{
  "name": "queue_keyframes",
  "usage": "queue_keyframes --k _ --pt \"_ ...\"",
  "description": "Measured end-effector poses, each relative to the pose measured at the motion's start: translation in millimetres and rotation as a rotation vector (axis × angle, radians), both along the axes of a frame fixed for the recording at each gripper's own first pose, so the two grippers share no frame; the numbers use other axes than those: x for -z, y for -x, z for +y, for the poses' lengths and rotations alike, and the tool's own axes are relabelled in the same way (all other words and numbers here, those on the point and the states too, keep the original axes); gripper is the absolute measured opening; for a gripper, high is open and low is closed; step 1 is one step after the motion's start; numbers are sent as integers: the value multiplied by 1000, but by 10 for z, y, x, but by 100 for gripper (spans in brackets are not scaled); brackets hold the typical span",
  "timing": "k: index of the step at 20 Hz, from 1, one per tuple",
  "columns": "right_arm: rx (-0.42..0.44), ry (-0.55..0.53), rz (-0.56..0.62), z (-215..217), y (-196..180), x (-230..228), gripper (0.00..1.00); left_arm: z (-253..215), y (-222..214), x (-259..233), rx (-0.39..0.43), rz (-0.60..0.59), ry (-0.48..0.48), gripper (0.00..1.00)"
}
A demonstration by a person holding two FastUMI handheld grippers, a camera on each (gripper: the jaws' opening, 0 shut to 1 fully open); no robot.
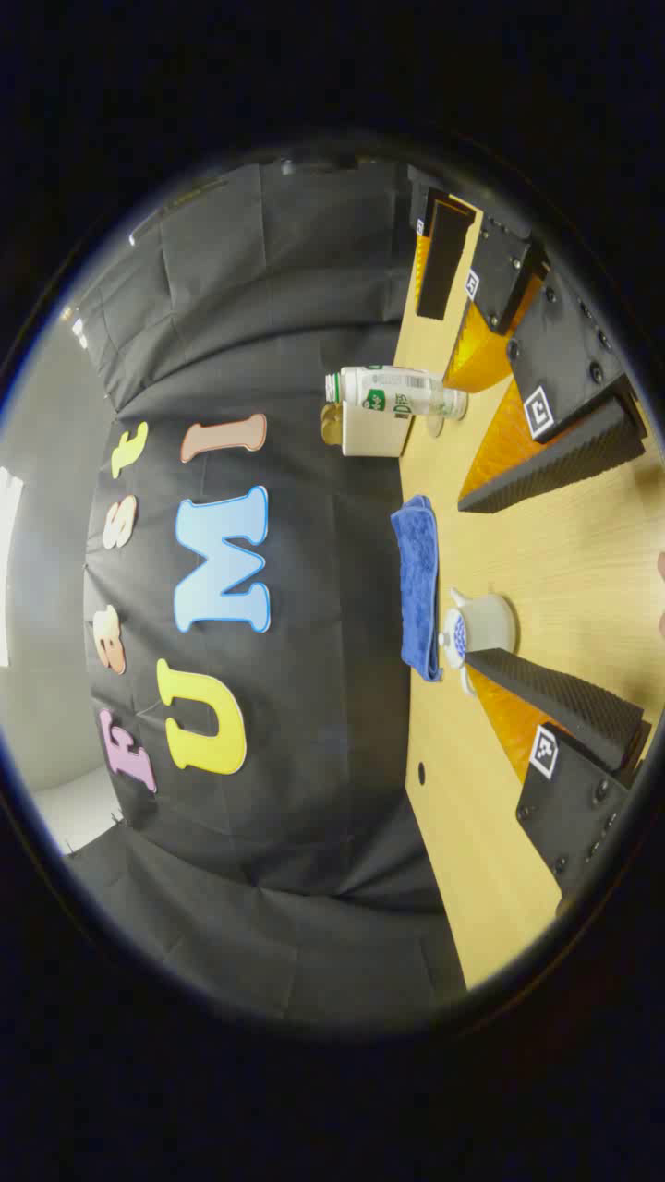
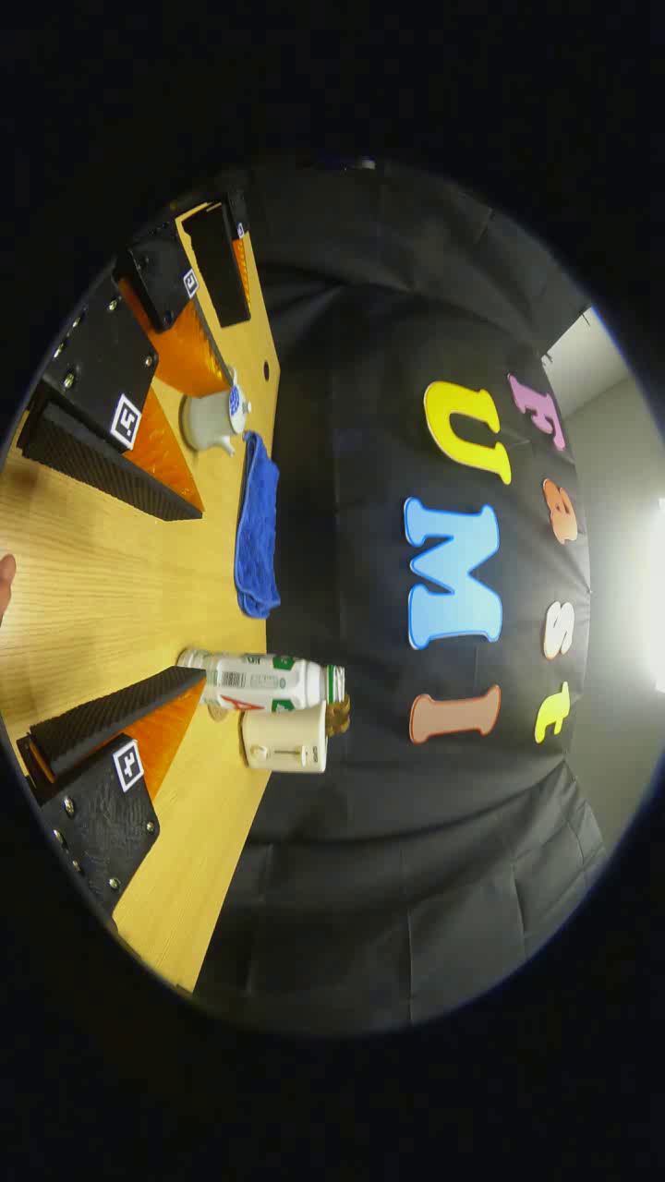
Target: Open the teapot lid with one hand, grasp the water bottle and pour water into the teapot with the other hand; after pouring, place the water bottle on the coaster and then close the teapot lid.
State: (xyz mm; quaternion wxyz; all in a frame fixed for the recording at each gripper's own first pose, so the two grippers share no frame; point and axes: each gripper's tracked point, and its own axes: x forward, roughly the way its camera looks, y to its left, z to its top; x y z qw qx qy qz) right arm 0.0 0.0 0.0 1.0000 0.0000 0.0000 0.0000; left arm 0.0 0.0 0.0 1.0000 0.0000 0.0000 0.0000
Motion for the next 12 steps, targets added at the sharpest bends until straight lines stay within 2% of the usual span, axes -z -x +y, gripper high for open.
queue_keyframes --k 1,2,4,7,10,12 --pt "-71 -1 -1 99 3 0 98 3 -4 6 0 2 0 100" --pt "-100 -1 2 123 7 0 98 9 4 3 -4 0 0 100" --pt "-81 0 -2 14 10 -17 98 9 -1 10 -7 5 -3 100" --pt "-64 2 -3 12 -1 -10 98 -134 -21 11 68 6 2 100" --pt "-58 3 -2 2 1 -8 98 -100 -40 0 45 0 1 100" --pt "-8 2 -1 -87 -15 -8 98 -157 -18 -5 34 1 0 100"
